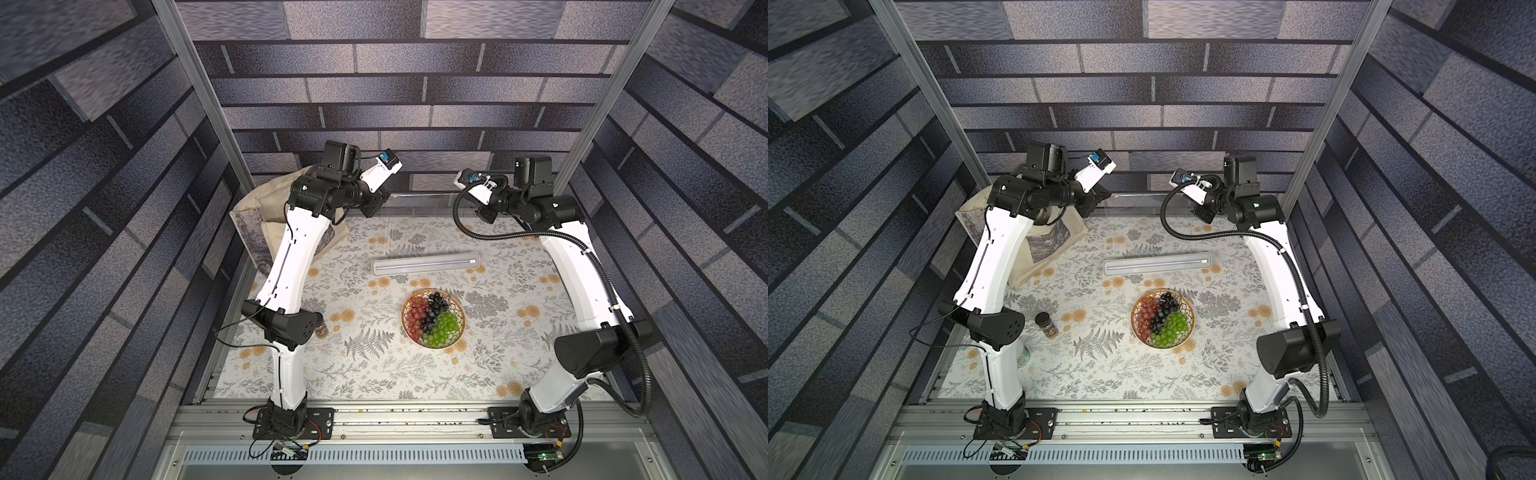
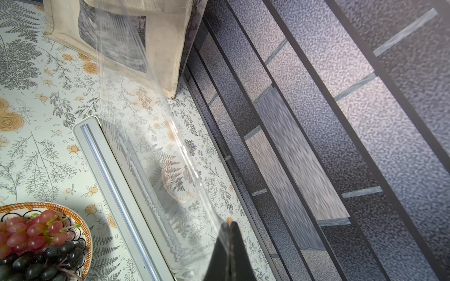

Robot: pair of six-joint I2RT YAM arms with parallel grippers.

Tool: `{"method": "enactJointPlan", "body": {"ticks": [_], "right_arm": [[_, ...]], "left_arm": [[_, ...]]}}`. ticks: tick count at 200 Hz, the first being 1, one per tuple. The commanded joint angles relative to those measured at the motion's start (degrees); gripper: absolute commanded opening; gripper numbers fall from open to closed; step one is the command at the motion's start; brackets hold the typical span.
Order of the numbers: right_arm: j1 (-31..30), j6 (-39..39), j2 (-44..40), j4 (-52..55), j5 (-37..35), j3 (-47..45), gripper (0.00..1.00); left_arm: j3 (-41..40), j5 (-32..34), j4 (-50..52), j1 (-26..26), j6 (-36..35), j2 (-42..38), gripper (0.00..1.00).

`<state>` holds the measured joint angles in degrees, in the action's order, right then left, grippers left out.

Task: Wrap the plate with plastic wrap
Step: Pull the plastic wrap from the plastic wrap cutting box, then cover the plate with plastic wrap.

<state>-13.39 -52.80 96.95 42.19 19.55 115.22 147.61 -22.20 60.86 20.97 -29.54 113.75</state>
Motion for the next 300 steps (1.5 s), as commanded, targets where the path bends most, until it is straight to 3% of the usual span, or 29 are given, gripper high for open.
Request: {"method": "enactJointPlan", "body": {"ticks": [1, 256, 300], "right_arm": [[0.47, -0.04, -2.90, -2.12, -0.82, 0.09, 0.00], [-0.05, 0.68, -2.72, -2.67, -1.96, -4.03, 0.00], [-0.72, -1.03, -6.85, -2.14, -1.37, -10.18, 0.00]], "left_arm": [[2.33, 1.65, -0.22, -0.45, 0.36, -0.02, 0.00], [2.33, 2.71, 1.21, -0.65, 0.68, 2.07, 0.00], [0.79, 2.47, 4.57, 0.06, 0.61, 1.04, 0.00]]}}
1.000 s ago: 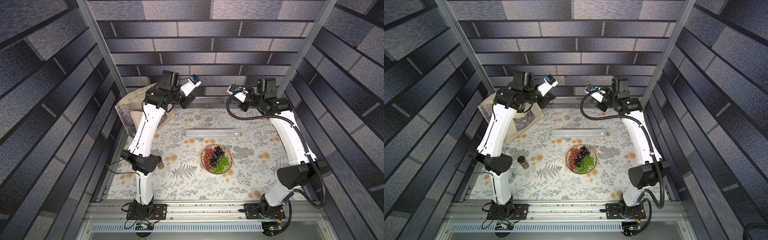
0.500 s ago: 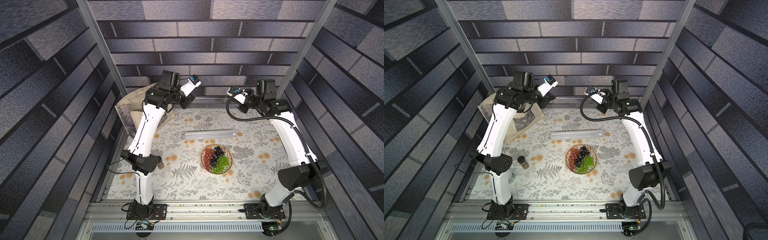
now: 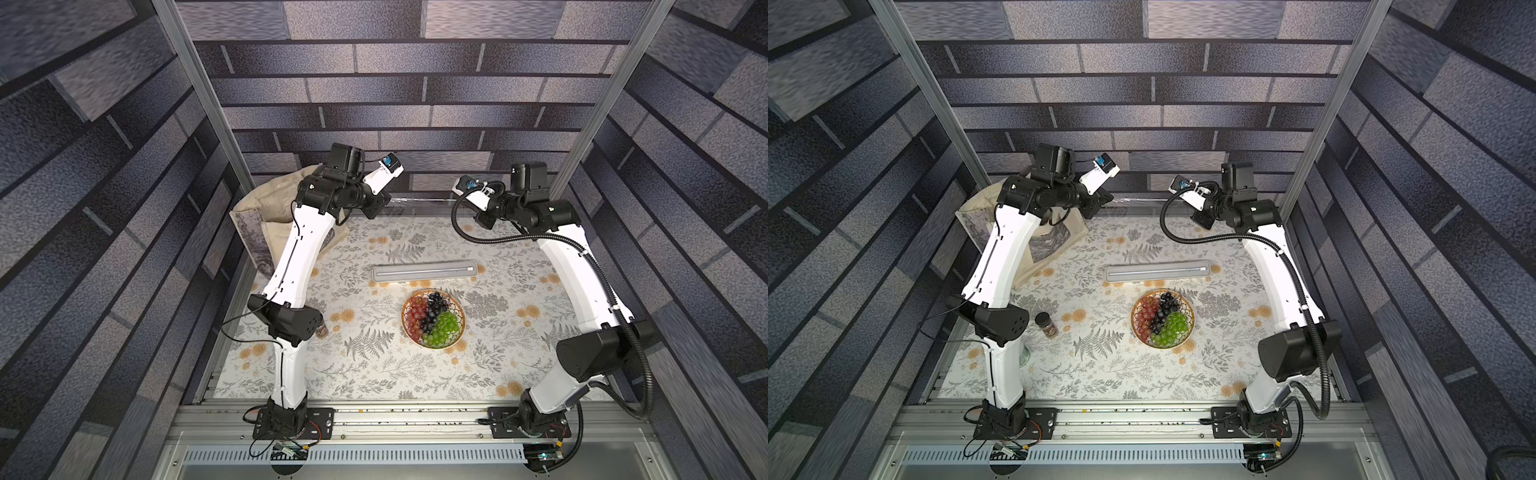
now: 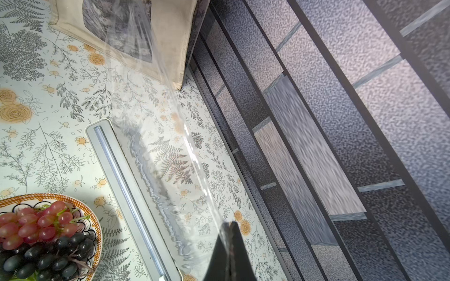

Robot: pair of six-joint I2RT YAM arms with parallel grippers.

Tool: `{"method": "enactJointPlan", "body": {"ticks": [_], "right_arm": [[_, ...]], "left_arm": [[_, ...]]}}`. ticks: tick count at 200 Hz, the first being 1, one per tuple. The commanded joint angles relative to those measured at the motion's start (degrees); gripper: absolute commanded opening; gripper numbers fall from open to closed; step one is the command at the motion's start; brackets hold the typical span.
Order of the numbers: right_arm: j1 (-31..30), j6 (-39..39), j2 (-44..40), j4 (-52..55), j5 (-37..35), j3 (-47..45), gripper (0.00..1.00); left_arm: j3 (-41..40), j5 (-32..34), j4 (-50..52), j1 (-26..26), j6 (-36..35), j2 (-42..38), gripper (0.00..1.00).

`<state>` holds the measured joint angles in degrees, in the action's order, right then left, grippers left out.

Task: Wrap the plate with plastic wrap
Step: Cover the plate with plastic wrap.

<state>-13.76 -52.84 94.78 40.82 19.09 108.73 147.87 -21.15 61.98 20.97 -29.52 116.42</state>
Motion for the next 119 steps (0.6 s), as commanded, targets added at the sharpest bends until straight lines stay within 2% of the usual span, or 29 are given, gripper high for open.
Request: {"method": "enactJointPlan", "body": {"ticks": [1, 23, 55, 71, 92, 119], "right_arm": [[-0.37, -1.06, -4.87, -0.75, -0.95, -3.95, 0.00], [-0.88, -1.81, -9.73, -0.59, -0.91, -10.94, 0.00], [-2.46, -2.82, -18.99, -0.15, -1.84, -24.67, 0.00], [-3.66, -2.76, -23.33, 0.81, -2.33, -30.82, 0.00], [-5.69, -2.39, -28.64, 2.18, -3.23, -38.29, 0.00], [-8.25, -0.97, -34.24, 3.66, -3.64, -46.17, 0.00]], "left_arm": [[0.24, 1.44, 3.44, 0.14, 0.59, -1.76, 0.00], [-10.63, 3.36, 2.04, 2.90, -0.68, -7.16, 0.00], [-40.99, 3.66, -13.33, 6.19, 1.75, -22.84, 0.00], [-53.43, 3.57, -19.26, 7.83, 4.62, -29.73, 0.00], [-63.71, 4.78, -21.37, 11.06, 8.05, -35.55, 0.00], [-71.90, 8.05, -19.31, 16.12, 12.18, -39.20, 0.00]]}}
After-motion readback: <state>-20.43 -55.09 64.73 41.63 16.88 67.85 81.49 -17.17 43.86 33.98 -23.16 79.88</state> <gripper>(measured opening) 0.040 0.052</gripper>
